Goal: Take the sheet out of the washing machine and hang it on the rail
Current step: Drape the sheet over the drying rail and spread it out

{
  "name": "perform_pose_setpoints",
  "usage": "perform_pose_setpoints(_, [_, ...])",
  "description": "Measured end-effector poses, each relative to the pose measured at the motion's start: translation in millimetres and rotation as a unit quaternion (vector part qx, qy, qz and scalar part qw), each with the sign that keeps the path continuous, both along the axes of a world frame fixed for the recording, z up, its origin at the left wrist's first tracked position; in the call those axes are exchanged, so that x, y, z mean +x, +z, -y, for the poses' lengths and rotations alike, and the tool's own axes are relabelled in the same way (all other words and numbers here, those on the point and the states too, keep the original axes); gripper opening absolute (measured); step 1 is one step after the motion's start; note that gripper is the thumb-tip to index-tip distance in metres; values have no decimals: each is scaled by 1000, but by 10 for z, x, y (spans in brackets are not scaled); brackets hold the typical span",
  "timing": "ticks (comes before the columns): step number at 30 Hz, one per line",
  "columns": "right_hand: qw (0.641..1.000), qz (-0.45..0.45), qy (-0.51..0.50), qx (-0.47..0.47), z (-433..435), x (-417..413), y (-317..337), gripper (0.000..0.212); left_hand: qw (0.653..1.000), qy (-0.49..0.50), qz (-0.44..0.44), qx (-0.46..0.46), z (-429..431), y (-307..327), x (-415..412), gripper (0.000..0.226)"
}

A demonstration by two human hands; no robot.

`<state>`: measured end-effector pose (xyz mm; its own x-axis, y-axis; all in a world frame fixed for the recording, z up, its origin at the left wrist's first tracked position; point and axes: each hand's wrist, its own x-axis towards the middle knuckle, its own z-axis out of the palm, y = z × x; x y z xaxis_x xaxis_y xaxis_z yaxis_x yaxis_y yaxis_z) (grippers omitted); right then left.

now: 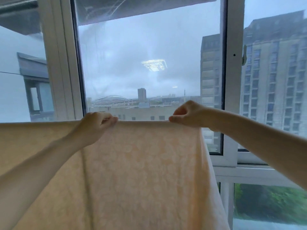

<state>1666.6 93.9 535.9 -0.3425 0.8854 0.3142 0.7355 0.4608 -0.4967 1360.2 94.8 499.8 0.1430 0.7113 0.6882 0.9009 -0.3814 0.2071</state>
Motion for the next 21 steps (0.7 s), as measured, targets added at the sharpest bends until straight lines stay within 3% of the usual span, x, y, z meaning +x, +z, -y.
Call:
perform_pose_setpoints(4, [997, -47, -21, 63, 20, -154, -43, 14, 996, -54, 21, -72, -105, 126, -359, 62])
perform_pose_setpoints(7, [983, -4, -59, 175, 36, -276, -156, 13, 991, -99, 41, -86, -166, 197, -424, 49])
perform_pose_setpoints(10, [958, 11, -102, 268, 84, -342, -272, 12, 993, -107, 21, -55, -195, 216, -382, 37])
perform_pose_setpoints(12, [950, -25, -112, 290, 148, -346, -244, 12, 993, -107, 26, -34, -201, 235, -324, 35])
perform_pose_setpoints(17, [913, -66, -144, 376, 404, -391, 106, 19, 982, -138, 104, 72, -193, 357, -174, 35])
perform_pose_setpoints(21, [921, -34, -139, 362, 563, -411, -84, 15, 980, -183, 58, 51, -219, 234, -303, 31])
